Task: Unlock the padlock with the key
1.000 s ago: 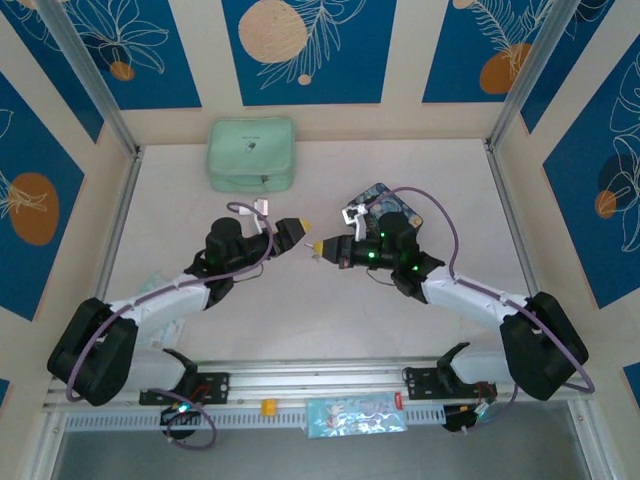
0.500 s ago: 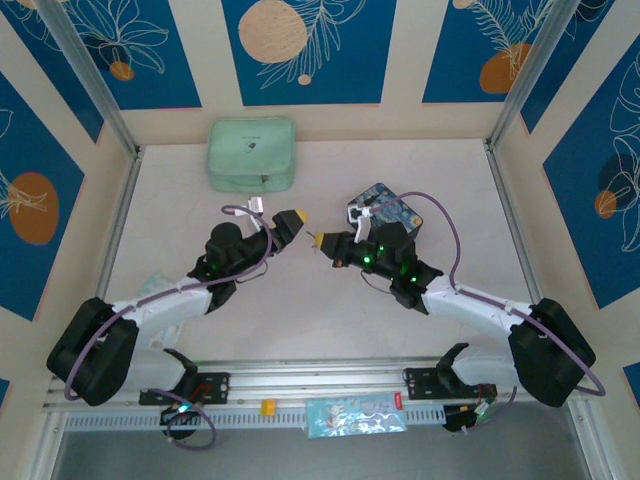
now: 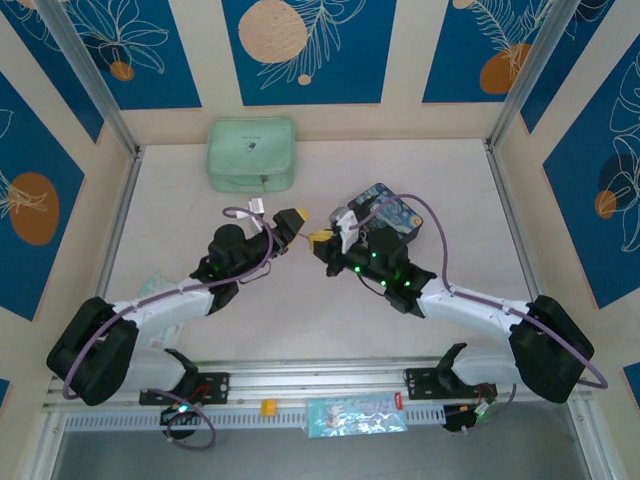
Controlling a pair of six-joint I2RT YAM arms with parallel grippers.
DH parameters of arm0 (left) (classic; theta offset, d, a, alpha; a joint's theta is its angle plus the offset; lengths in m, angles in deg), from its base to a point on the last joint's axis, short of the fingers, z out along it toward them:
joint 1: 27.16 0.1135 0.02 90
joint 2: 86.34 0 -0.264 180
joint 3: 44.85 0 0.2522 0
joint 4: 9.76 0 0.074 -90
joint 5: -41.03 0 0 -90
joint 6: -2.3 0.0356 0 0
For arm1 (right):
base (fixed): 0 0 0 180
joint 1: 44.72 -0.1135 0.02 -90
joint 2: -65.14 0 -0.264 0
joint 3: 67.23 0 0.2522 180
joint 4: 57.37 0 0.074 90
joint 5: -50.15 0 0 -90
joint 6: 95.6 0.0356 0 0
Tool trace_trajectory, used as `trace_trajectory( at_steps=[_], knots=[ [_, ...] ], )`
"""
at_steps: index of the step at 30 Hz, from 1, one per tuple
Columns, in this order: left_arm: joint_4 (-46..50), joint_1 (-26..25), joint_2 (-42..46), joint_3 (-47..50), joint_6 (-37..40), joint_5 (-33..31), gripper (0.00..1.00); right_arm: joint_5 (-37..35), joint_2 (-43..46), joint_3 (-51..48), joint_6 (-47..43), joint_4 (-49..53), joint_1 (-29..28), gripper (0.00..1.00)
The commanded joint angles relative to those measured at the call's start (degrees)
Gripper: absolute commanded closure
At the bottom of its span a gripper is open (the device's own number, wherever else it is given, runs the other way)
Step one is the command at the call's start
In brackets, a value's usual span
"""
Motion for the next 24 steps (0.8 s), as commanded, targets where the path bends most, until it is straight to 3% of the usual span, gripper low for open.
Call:
trace_trajectory(
  at_steps=[1,8,13,24],
  knots=[
    [3.7,-0.6,1.9,-2.8,-1.7,-1.7,0.23,-6.9,-1.3,2.3,-18.0,-0.3,-2.4,1.0],
    [13.1,-0.6,5.6,-4.6,-2.3,-2.5,0.32,-18.2,-8.3,3.9,-36.3,-7.6,-7.3,1.0],
    [15.4,-0.5,6.6,-4.8,-3.1,-2.3,0.41,-24.1,-15.9,5.0,-50.5,-18.9,-10.3,1.0],
    [18.0,0.5,7.9,-3.4,-3.4,-4.2,0.4,-28.4,-21.6,4.3,-61.7,-30.4,-13.2,1.0]
  ],
)
